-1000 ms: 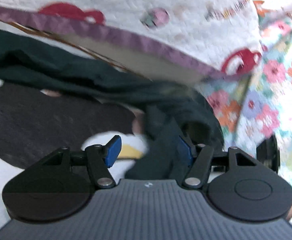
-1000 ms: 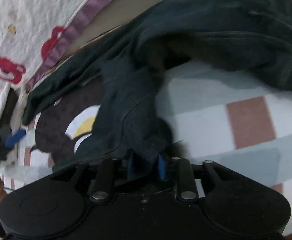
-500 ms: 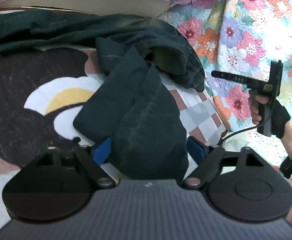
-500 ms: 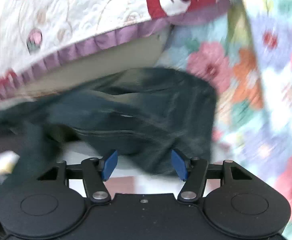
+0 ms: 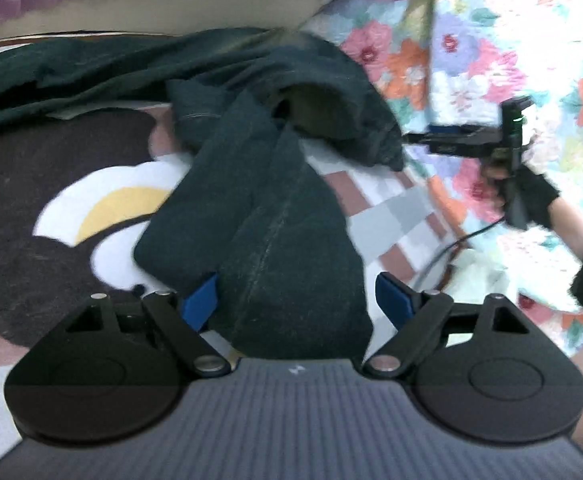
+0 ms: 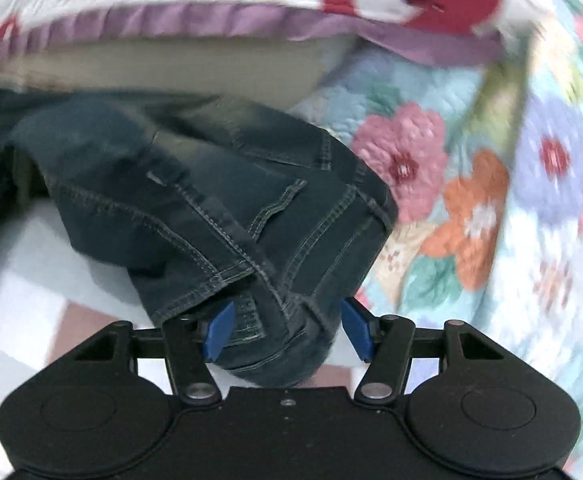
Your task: Fold clothes
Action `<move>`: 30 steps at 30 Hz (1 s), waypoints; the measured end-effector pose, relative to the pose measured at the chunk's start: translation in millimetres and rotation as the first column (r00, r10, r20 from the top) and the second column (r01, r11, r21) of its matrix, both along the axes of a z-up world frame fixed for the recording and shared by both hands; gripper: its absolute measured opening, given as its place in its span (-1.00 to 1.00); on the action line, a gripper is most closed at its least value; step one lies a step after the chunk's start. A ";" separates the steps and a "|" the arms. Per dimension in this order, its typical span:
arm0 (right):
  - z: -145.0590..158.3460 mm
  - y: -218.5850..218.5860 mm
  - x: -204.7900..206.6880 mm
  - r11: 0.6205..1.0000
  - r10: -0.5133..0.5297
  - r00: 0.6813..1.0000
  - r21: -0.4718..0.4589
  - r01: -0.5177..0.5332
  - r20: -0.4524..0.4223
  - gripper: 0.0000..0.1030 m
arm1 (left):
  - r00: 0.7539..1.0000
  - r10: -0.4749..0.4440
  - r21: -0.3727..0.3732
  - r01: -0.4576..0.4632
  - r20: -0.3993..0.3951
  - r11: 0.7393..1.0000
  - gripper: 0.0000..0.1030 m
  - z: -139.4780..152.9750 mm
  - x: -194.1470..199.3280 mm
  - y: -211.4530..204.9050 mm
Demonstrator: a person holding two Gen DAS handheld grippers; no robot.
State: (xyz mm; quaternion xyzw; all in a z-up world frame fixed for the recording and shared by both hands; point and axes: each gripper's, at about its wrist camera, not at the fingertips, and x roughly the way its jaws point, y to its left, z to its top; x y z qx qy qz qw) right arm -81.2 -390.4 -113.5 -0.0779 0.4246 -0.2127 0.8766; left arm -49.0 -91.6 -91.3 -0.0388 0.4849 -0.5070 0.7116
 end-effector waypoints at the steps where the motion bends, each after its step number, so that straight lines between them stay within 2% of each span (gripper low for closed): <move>1: -2.9 -2.0 -1.2 1.000 -0.020 1.000 0.025 0.019 0.012 0.24 | 1.000 -0.010 0.011 0.010 0.007 1.000 0.64 -1.8 -0.4 -1.3; 4: -14.2 -6.6 -0.2 0.994 -0.071 0.997 0.079 0.068 0.025 0.24 | 1.000 -0.004 0.027 0.004 -0.016 1.000 0.64 -10.1 3.8 -4.7; 6: -18.2 -6.1 5.0 0.996 -0.069 0.997 0.062 0.068 0.017 0.24 | 0.998 0.006 0.007 -0.006 -0.055 1.000 0.66 -14.4 6.5 -6.0; 9: -18.1 -3.3 11.2 0.999 -0.040 0.999 0.010 0.040 0.001 0.25 | 0.999 -0.005 0.021 0.006 -0.054 1.000 0.69 -21.7 5.1 -13.5; 12: -20.1 -7.7 17.5 1.000 -0.026 1.000 -0.012 0.026 0.005 0.25 | 0.996 0.038 0.084 -0.032 -0.077 0.996 0.81 -38.7 5.5 -23.7; 14: -21.5 -16.2 22.5 0.997 -0.071 0.997 -0.004 0.071 0.018 0.30 | 0.995 0.067 0.114 -0.058 -0.075 0.992 0.76 -47.4 6.0 -27.3; 15: -23.8 -22.2 26.3 0.994 -0.105 0.994 0.019 0.105 0.028 0.39 | 0.994 0.080 0.127 -0.070 -0.072 0.989 0.63 -51.3 6.2 -28.7; 16: -26.0 -28.2 30.1 0.990 -0.139 0.990 0.043 0.138 0.037 0.39 | 0.996 0.081 0.134 -0.073 -0.048 0.988 0.11 -50.1 5.6 -29.2; 17: -28.3 -34.2 33.9 0.983 -0.173 0.984 0.067 0.170 0.044 0.39 | 0.997 0.073 0.137 -0.071 -0.009 0.988 -0.04 -45.6 4.3 -29.1; 18: -30.8 -35.9 34.9 0.981 -0.178 0.983 0.083 0.173 0.055 0.39 | 0.997 0.072 0.138 -0.074 0.023 0.988 -0.29 -40.7 3.0 -27.9; 19: -33.4 -35.7 34.5 0.982 -0.169 0.983 0.096 0.162 0.068 0.35 | 0.995 0.085 0.141 -0.093 0.059 0.986 -0.44 -34.4 1.3 -25.1; 20: -36.0 -35.4 34.2 0.983 -0.161 0.984 0.108 0.152 0.081 0.18 | 0.990 0.104 0.144 -0.118 0.100 0.983 -0.49 -27.3 -0.7 -21.7; 21: -38.1 -32.0 33.1 0.985 -0.150 0.986 0.100 0.142 0.079 -0.44 | 0.980 0.130 0.146 -0.152 0.148 0.978 -0.56 -19.3 -2.2 -17.8; 23: -36.8 -22.9 28.7 0.988 -0.143 0.986 0.067 0.138 0.087 -0.62 | 0.941 0.199 0.135 -0.242 0.272 0.961 -0.61 2.0 -1.9 -5.6; 24: -31.5 -19.2 25.0 0.987 -0.155 0.981 0.051 0.150 0.115 -0.75 | 0.905 0.243 0.119 -0.300 0.349 0.947 -0.65 16.1 1.4 3.9; 26: -5.1 -19.9 17.1 0.981 -0.189 0.960 -0.005 0.194 0.205 -0.81 | 0.805 0.322 0.078 -0.412 0.498 0.908 -0.68 49.8 11.5 27.7; 27: 12.2 -23.9 12.1 0.975 -0.207 0.945 -0.027 0.221 0.254 -0.82 | 0.745 0.338 0.066 -0.454 0.575 0.888 -0.68 68.1 15.2 40.0; 29: 50.2 -34.6 -5.8 0.952 -0.258 0.897 -0.067 0.300 0.359 -0.82 | 0.624 0.349 0.044 -0.525 0.699 0.850 -0.68 106.4 15.7 66.2; 30: 69.4 -40.2 -15.3 0.936 -0.281 0.867 -0.083 0.342 0.411 -0.82 | 0.578 0.362 0.023 -0.552 0.731 0.834 -0.69 123.0 14.4 80.4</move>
